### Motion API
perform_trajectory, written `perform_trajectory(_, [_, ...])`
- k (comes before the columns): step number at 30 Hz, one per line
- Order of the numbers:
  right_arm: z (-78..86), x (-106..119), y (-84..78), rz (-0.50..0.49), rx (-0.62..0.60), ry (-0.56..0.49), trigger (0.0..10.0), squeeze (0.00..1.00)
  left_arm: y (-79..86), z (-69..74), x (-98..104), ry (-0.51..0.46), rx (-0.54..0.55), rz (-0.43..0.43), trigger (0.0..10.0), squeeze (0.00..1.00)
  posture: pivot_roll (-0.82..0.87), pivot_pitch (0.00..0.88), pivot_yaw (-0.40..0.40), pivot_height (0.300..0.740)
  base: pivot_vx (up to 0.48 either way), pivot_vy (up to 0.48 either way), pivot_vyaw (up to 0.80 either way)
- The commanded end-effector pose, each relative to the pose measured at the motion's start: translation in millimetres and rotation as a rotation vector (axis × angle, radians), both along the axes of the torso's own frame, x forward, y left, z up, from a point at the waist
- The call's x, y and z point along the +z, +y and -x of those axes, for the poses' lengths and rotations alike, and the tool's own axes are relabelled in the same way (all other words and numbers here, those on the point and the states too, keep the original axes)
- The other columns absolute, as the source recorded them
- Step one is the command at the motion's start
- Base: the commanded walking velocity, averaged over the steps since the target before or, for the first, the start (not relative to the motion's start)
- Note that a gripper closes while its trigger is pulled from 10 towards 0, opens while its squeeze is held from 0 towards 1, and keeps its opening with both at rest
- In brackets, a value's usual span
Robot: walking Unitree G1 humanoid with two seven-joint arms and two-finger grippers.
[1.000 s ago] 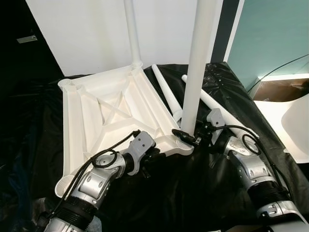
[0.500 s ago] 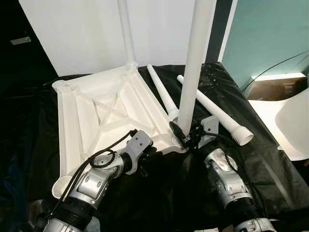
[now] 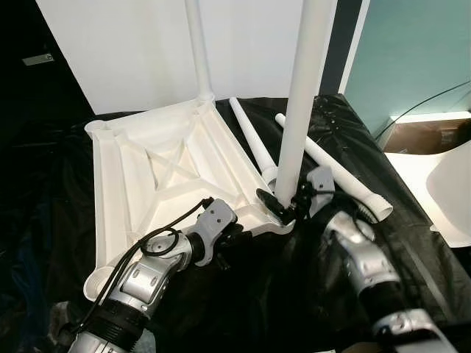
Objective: Building children table
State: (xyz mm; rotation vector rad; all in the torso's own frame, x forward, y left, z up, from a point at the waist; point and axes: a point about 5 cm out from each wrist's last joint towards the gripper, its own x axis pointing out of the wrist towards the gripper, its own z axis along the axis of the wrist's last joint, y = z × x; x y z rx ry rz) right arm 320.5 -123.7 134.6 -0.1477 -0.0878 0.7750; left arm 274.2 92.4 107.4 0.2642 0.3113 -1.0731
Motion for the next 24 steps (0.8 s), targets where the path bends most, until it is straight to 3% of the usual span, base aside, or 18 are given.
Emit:
perform_trajectory(1, [-2.1,-0.6,-2.0,0.033,0.064,0.05,10.0,0.0,0.4,10.2,-17.5,0.101,-0.044,-0.02,10.0,0.0,0.09,0.0,0.039,0.74,0.0,0.0,0.0])
perform_trajectory(5, [-3.0,-1.2,-4.1,0.069,0.09,0.072,10.0,0.0,0.9,10.5,-17.4,0.101,-0.043,-0.02,10.0,0.0,0.09,0.0,0.039,0.74,0.0,0.0,0.0])
perform_trajectory(6, [-2.7,-3.8,-5.2,0.125,0.106,0.069,2.5,0.0,1.4,10.8,-17.6,0.102,-0.042,-0.021,10.0,0.0,0.09,0.0,0.038,0.74,0.0,0.0,0.0])
perform_trajectory(7, [-0.8,-6.8,-4.6,0.15,0.121,0.074,0.0,0.0,1.7,11.3,-18.0,0.103,-0.041,-0.022,10.0,0.0,0.09,0.0,0.037,0.74,0.0,0.0,0.0])
perform_trajectory(14, [5.1,-12.7,2.4,0.125,0.118,0.083,0.0,0.0,1.8,12.1,-18.3,0.105,-0.04,-0.022,10.0,0.0,0.09,0.0,0.038,0.74,0.0,0.0,0.0])
perform_trajectory(16, [7.8,-17.1,14.5,0.024,-0.004,0.086,0.0,0.0,2.2,12.0,-17.9,0.104,-0.041,-0.022,10.0,0.0,0.09,0.0,0.036,0.74,0.0,0.0,0.0])
perform_trajectory(17, [7.8,-17.1,14.5,0.024,-0.004,0.086,0.0,0.0,2.2,12.0,-17.9,0.104,-0.041,-0.022,10.0,0.0,0.09,0.0,0.036,0.74,0.0,0.0,0.0])
perform_trajectory(18, [10.1,-20.3,20.3,-0.053,-0.112,0.093,0.0,0.0,2.0,11.6,-17.7,0.103,-0.041,-0.021,10.0,0.0,0.09,0.0,0.036,0.74,0.0,0.0,0.0])
perform_trajectory(23, [15.3,-26.1,24.0,-0.141,-0.266,0.11,0.0,0.0,1.1,11.1,-17.5,0.101,-0.042,-0.021,10.0,0.0,0.09,0.0,0.04,0.74,0.0,0.0,0.0])
perform_trajectory(24, [18.2,-28.2,20.4,-0.17,-0.346,0.09,0.0,0.0,0.4,11.1,-17.5,0.101,-0.046,-0.022,10.0,0.0,0.09,0.0,0.04,0.74,0.0,0.0,0.0])
